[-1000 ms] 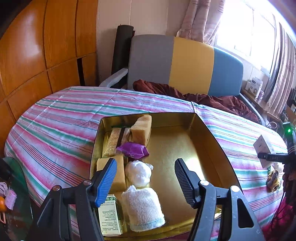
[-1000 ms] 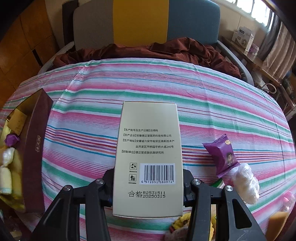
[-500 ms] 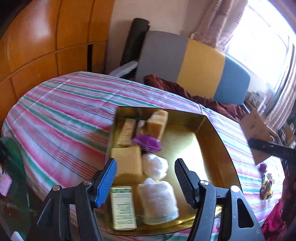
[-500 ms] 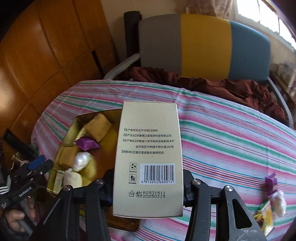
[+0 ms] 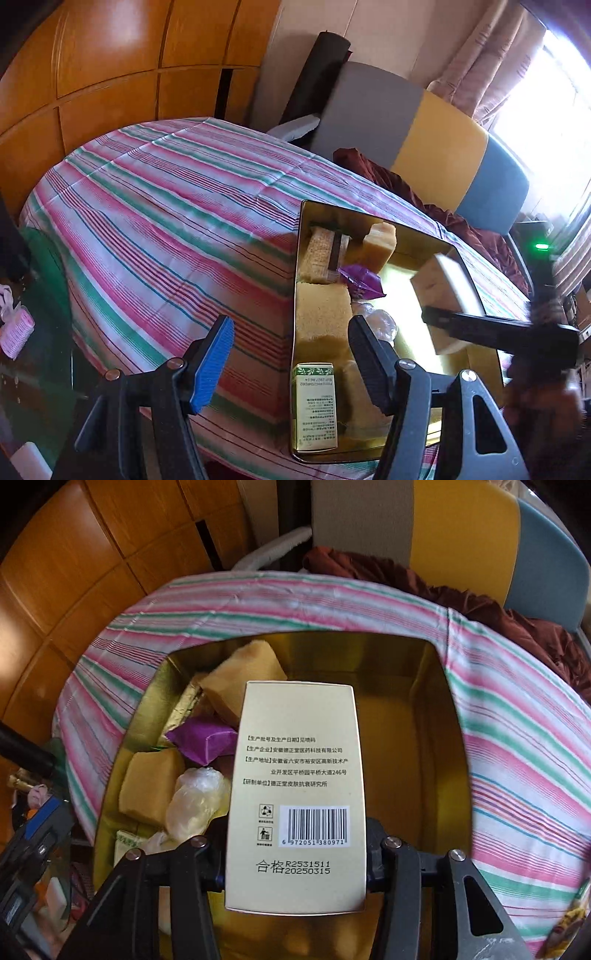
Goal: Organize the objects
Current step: 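Carry the cream barcode box into the gold box and release it with the right gripper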
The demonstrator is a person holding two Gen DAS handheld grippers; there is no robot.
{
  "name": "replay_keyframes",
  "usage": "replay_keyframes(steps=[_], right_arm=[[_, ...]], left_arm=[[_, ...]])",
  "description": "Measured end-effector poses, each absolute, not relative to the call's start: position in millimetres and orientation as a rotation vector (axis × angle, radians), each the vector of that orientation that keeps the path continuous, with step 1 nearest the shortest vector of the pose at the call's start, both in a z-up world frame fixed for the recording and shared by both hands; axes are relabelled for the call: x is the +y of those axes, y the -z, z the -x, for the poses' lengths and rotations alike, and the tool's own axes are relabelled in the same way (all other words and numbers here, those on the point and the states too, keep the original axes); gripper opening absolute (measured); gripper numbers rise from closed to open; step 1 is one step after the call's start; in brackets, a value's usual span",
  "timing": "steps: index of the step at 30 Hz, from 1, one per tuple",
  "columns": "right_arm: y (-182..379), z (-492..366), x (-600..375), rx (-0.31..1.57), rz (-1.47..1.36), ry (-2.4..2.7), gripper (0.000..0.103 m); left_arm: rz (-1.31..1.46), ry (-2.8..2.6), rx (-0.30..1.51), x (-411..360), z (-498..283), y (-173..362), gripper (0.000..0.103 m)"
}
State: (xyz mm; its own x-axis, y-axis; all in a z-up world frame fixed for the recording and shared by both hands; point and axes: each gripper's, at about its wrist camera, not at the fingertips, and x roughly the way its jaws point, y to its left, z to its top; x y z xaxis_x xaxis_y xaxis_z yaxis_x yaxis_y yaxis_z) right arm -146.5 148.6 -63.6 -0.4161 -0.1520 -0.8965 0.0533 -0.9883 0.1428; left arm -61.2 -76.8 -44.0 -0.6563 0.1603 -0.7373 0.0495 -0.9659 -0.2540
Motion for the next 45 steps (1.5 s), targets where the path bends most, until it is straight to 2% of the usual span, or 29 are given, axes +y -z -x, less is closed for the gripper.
replay_keyframes(steps=[4,5,6,15,16,18,24,34,45], right_arm=[[80,158,144,-0.293,-1.633,2.5,0.054],[80,158,142,-0.325,-1.614,2.484,0.062],[80,157,140,-0.334,-1.599,2.476,0.064],[79,146,138,-0.362,-1.544,2.447,0.068],[77,145,139,-0.373,-1.537,2.446,0.069],[73,141,143,-0.393,-1.52,2.451,0.081],[55,126,152,-0.382,-1.467,2.514,0.091],[25,91,183,-0.3,-1.35,2.642,0.097],[-1,51,274,-0.375,-1.294,2.83,0.099]], left_arm=[[1.277,-2.762,-0.384,-76,61,47,0.065],[1.277,-2.76,-0.381,-76,61,48,0.065],[1.279,-2.76,-0.378,-76,61,49,0.065],[1.284,-2.79,-0.329,-70,60,49,0.065],[1.279,-2.793,-0.319,-69,59,48,0.065],[1.262,-2.8,-0.293,-66,57,46,0.065],[1.209,-2.817,-0.218,-56,52,38,0.065],[1.113,-2.823,-0.101,-34,41,23,0.065],[1.087,-2.74,-0.004,2,33,19,0.065]])
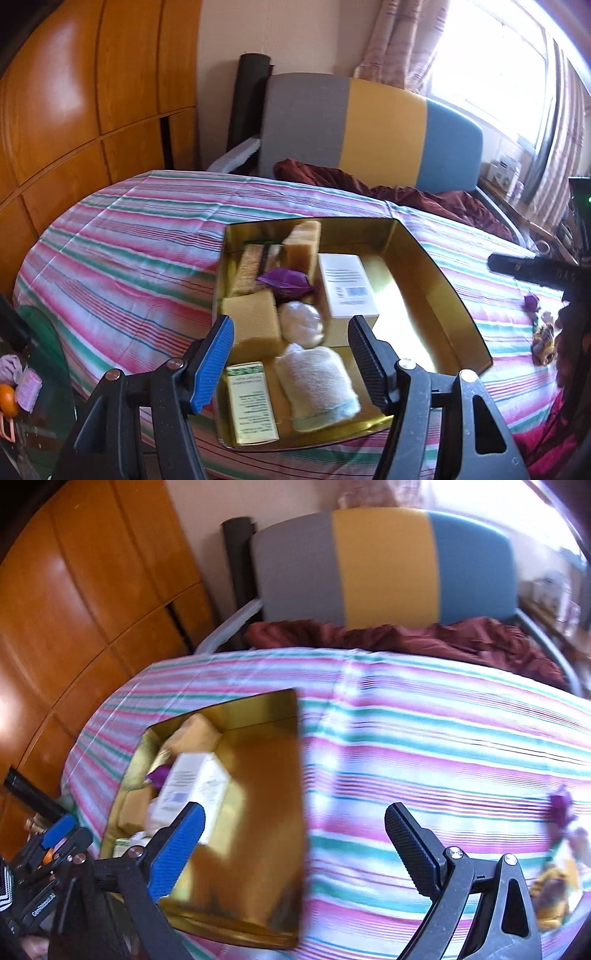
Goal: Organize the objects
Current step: 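Carry the cream barcode box into the gold box and release it with the right gripper, then grasp the yellow plush toy with the left gripper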
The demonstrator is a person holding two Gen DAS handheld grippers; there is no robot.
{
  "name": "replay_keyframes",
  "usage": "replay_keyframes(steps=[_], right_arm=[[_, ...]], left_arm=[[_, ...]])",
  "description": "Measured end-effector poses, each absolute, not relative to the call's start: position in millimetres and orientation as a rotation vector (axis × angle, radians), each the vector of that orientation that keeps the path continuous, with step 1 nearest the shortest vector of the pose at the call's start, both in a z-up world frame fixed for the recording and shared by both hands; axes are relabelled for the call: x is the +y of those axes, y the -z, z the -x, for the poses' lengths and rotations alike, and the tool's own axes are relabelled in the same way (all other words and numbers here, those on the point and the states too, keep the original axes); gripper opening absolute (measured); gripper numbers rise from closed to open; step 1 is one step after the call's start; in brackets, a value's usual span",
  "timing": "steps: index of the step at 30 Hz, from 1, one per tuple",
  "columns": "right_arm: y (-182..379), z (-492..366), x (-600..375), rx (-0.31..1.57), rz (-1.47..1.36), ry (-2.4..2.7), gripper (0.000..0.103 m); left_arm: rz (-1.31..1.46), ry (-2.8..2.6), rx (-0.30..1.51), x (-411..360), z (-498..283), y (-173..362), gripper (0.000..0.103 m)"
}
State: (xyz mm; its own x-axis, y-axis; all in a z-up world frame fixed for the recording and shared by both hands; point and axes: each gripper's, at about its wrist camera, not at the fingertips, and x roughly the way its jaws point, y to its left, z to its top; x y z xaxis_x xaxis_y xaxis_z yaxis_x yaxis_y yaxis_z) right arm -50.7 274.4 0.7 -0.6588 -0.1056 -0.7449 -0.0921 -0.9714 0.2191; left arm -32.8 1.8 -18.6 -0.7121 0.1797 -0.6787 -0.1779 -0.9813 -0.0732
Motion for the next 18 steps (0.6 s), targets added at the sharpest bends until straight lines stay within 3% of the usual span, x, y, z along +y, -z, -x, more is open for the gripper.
replay_keyframes(steps=[9,18], right_arm=[[-14,9,392,-0.562,-1.287,3.047,0.103],[-2,-60,531,-1.039,-1.182,3.319,0.103]], left_arm=[[1.07,-2.666,0.136,47,27,17,0.065],[1.002,-2.536,0.273,112,20,9,0.064]])
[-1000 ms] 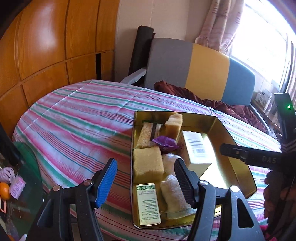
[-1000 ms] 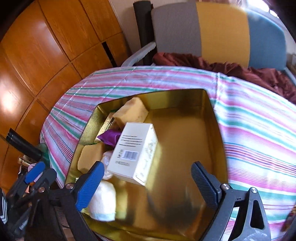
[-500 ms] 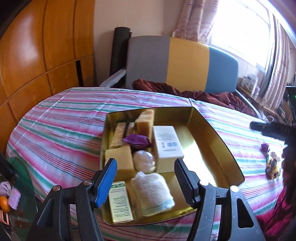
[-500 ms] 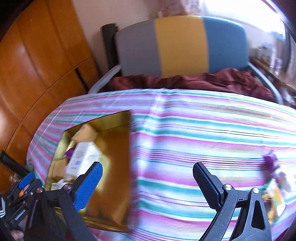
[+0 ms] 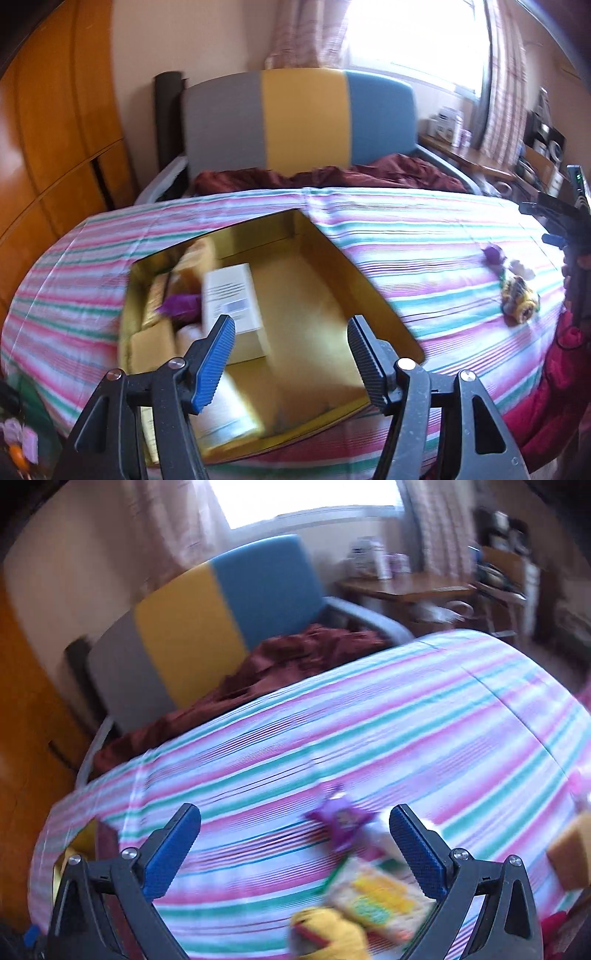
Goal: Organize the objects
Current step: 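Grasp the yellow plush toy with the left gripper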
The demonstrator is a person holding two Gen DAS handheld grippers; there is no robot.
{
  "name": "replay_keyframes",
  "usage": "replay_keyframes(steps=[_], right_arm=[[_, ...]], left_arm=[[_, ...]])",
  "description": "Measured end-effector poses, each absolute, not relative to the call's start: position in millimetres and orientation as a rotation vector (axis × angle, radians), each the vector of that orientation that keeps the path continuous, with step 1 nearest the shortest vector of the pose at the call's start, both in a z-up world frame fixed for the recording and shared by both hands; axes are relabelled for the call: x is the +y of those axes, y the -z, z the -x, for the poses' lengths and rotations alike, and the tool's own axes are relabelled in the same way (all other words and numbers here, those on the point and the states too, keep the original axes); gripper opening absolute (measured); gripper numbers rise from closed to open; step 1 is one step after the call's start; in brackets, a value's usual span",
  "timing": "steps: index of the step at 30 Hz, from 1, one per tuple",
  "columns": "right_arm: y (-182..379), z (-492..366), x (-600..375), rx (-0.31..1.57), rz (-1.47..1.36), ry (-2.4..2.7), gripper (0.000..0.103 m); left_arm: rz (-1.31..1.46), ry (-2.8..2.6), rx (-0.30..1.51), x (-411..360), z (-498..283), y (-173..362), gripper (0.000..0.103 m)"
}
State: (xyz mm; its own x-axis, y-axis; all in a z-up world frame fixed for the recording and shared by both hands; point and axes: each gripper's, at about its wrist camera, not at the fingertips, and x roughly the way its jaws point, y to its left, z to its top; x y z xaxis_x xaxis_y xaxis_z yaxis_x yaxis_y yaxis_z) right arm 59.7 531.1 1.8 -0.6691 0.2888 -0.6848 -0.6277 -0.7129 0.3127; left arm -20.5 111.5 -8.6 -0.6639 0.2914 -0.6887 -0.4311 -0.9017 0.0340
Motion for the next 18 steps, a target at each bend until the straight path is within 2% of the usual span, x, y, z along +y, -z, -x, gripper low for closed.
replay_keyframes(steps=[4,8,12,18], right_arm=[[12,-101,575,1.053,0.656,-2.201,0.103],[16,-128,594,1.194,0.522,-2.12,0.103],[25,-131,604,1.294,0.518,-2.072,0.103],[32,-124,600,1.316,0.556,-2.092,0.103]], left_arm=[[0.996,-2.455,0.306,147,18,12,0.061],[1.002,-2.371,0.351,183,12,18,0.06],[0.998,-2.283,0.405,217,5,25,0.06],[1.057,-2.138,0.391,252,0,41,0.056]])
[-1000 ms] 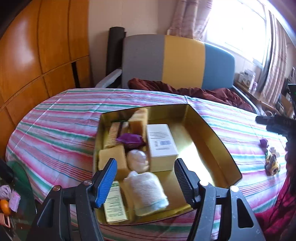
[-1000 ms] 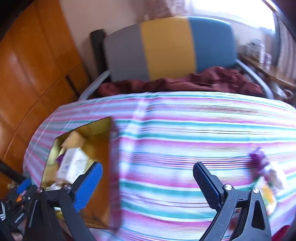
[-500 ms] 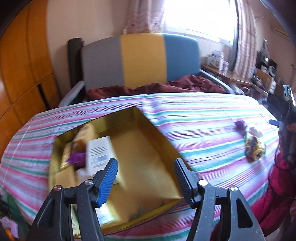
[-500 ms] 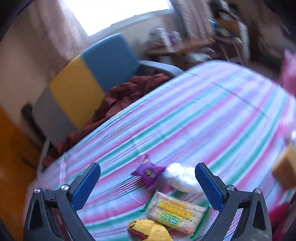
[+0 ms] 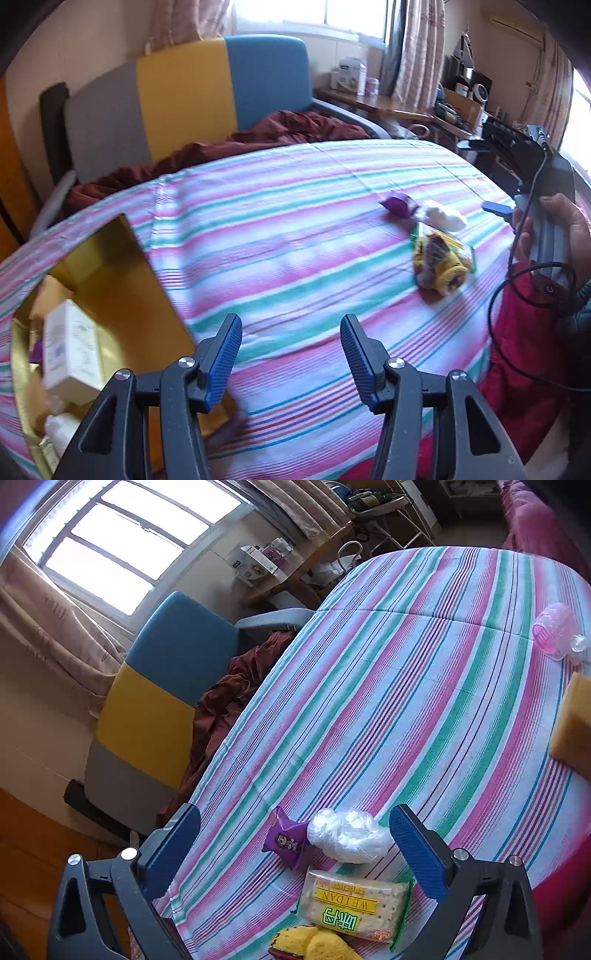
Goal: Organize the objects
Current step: 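Grasp the yellow plush toy with the left gripper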
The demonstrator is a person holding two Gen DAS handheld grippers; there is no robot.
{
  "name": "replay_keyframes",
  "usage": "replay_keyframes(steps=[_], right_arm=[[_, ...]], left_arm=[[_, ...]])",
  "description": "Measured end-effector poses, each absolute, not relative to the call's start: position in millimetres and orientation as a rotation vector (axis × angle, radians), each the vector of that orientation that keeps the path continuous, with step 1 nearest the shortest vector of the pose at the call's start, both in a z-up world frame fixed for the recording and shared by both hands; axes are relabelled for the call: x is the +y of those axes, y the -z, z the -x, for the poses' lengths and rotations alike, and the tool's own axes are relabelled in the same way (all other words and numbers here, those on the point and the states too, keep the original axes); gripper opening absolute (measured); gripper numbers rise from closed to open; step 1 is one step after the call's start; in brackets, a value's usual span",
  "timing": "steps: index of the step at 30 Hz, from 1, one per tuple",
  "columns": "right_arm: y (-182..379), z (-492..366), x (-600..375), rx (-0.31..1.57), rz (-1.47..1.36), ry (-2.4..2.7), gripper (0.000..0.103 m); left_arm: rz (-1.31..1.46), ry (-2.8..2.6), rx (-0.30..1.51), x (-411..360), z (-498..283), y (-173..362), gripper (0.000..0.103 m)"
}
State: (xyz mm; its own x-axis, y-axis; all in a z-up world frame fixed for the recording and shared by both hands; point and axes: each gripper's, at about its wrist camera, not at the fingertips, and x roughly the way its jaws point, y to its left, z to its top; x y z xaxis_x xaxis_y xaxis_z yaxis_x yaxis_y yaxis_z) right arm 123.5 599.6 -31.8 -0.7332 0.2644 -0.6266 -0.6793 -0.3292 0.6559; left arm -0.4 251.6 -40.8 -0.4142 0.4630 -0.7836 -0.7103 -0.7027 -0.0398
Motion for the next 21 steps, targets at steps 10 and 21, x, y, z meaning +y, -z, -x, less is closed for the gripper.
replay_keyframes(steps=[10,21], right_arm=[[34,-123,599,1.351,0.55,-2.116,0.103],[38,-123,602,1.401,0.553,-2.111,0.103]], left_arm=[[1.216,-1.841,0.186,320,13,63,0.054],[1.312,-1.637,0.031,400,24,89,0.054]])
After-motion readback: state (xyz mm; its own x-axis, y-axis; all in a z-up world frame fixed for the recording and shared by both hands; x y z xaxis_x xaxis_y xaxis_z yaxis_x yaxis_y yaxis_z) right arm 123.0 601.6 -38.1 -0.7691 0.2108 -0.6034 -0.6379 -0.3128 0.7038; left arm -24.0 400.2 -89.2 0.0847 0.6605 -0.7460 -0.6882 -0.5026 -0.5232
